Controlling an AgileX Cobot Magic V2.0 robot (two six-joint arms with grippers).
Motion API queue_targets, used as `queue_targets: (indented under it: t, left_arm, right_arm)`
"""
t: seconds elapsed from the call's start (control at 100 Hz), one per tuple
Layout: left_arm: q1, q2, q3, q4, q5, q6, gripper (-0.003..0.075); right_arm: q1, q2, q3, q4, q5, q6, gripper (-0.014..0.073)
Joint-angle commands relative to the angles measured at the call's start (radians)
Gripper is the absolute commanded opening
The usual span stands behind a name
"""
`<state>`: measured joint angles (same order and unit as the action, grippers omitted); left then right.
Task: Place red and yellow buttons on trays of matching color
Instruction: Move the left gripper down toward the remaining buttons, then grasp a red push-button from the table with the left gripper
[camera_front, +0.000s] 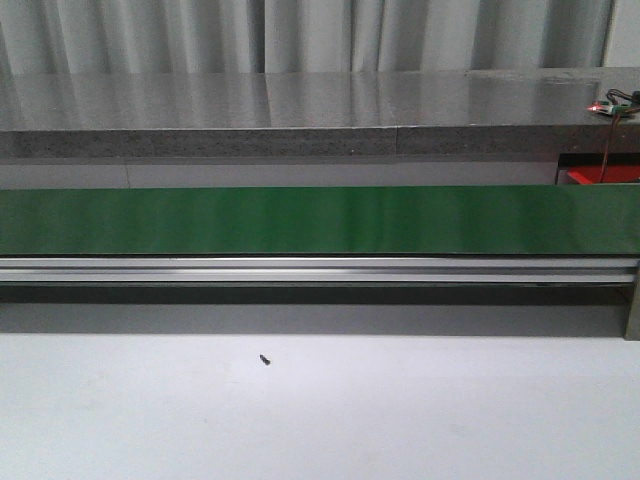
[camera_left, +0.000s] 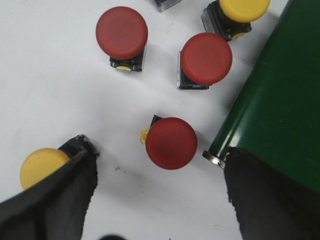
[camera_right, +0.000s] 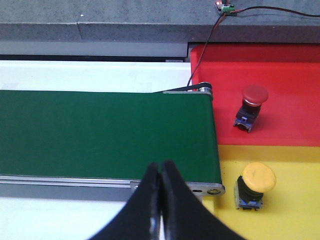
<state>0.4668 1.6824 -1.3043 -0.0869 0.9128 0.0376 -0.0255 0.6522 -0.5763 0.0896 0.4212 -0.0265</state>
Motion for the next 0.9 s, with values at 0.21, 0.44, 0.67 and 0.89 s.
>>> queue_targets:
  t: [0.21,0.44,0.67,0.89]
  left_arm:
    - [0.002,0.101,-0.112,-0.028,0.02,0.023,0.0526]
    - [0.002,0.131,-0.112,-0.072,0.022,0.054,0.0526]
    - [0.002,0.139,-0.112,-0.065,0.043,0.055,0.0526]
    - [0.002,0.181,-0.112,-0.047,0.086,0.055,0.0496]
  right_arm:
    - [0.0,-0.003,-0.028,-0.009,-0.074,-0.008,-0.0066]
    - [0.0,-0.003,-0.028,-0.009,-0.074,-0.008,-0.0066]
    - [0.0,-0.003,-0.028,-0.009,-0.074,-0.008,-0.0066]
    - [0.0,-0.003,-0.028,-0.009,-0.074,-0.008,-0.0066]
